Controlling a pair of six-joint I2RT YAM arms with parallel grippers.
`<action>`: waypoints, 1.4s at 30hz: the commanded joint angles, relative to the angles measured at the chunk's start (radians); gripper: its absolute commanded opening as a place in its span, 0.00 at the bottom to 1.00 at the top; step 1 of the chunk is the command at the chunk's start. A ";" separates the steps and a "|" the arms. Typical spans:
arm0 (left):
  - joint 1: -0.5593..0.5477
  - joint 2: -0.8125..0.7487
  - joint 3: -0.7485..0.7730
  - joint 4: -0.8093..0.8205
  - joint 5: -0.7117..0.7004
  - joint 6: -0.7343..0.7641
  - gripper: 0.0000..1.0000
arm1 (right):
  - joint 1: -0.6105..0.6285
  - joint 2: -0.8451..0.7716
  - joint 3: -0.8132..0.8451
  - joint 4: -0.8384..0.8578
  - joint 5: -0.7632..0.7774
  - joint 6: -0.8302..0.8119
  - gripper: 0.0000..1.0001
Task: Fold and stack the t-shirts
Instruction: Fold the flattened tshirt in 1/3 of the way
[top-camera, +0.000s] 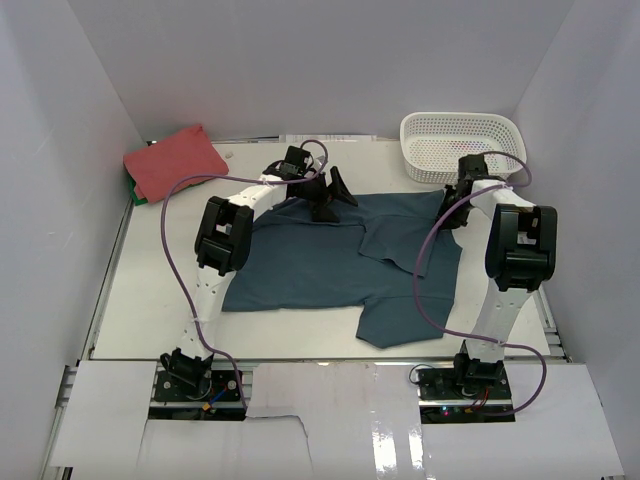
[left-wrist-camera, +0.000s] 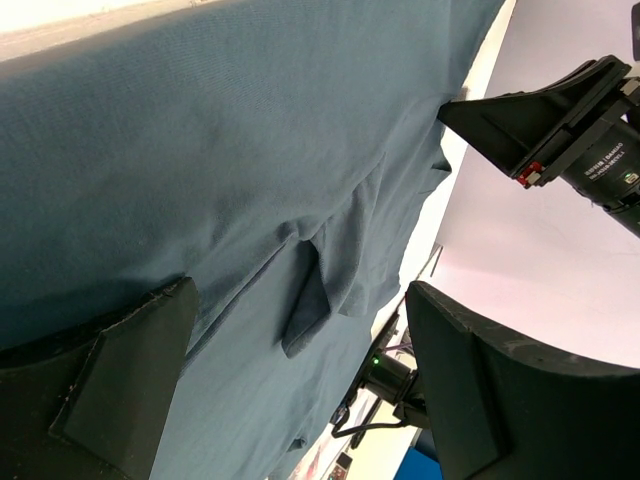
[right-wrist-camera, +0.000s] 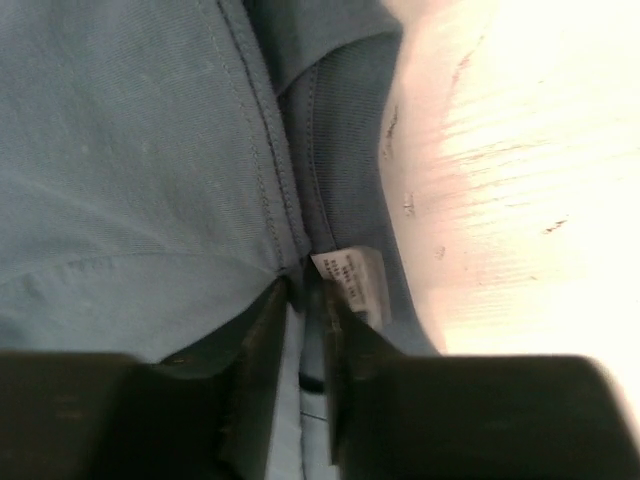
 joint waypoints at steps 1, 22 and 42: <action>0.001 -0.061 0.006 -0.035 -0.018 0.022 0.97 | -0.018 -0.006 0.050 -0.038 0.037 -0.026 0.30; 0.240 -0.615 -0.307 -0.052 -0.204 0.042 0.98 | 0.258 0.025 0.432 -0.138 -0.294 -0.075 0.69; 0.622 -0.857 -0.805 -0.038 -0.265 0.192 0.98 | 0.428 0.418 0.666 0.086 -0.567 0.121 0.08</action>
